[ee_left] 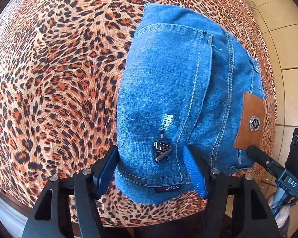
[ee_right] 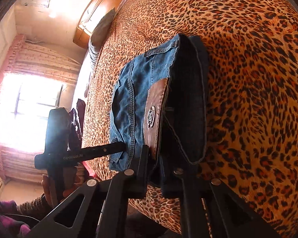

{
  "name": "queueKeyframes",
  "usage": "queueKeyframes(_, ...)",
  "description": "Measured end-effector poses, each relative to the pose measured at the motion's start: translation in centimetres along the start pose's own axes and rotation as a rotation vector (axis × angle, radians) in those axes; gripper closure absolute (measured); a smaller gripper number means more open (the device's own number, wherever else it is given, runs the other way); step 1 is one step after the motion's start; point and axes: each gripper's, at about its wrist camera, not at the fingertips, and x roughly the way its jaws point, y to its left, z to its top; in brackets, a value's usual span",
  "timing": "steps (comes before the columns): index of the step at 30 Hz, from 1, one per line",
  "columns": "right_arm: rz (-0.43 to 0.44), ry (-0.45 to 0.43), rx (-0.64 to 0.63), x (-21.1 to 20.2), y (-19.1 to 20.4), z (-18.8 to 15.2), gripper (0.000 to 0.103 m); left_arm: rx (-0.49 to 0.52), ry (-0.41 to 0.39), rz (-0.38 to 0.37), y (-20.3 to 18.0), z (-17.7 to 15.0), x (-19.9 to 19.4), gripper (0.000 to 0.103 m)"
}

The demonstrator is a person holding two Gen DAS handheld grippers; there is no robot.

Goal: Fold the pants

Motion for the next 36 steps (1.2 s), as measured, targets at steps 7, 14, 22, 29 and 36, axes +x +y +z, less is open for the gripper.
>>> queueKeyframes(7, -0.067, -0.001, 0.059, -0.1, -1.6, -0.1, 0.087, 0.043, 0.005, -0.029, -0.3, 0.4, -1.2, 0.036)
queueKeyframes(14, 0.029, -0.236, 0.048, -5.9, 0.5, 4.4, 0.078, 0.074, -0.168, -0.084, -2.0, 4.5, -7.1, 0.033)
queueKeyframes(22, 0.052, -0.263, 0.034, 0.1, 1.9, 10.8, 0.078, 0.03, -0.201, -0.023, -4.5, 13.0, -4.0, 0.033)
queueKeyframes(29, -0.06, -0.194, 0.077, 4.4, -2.8, 11.3, 0.091, -0.035, -0.125, 0.015, -4.0, 15.7, 4.2, 0.009)
queueKeyframes(36, -0.001, -0.196, 0.026, 0.3, 0.2, 9.2, 0.081, 0.076, -0.143, 0.01, -5.6, 14.5, 0.7, 0.022)
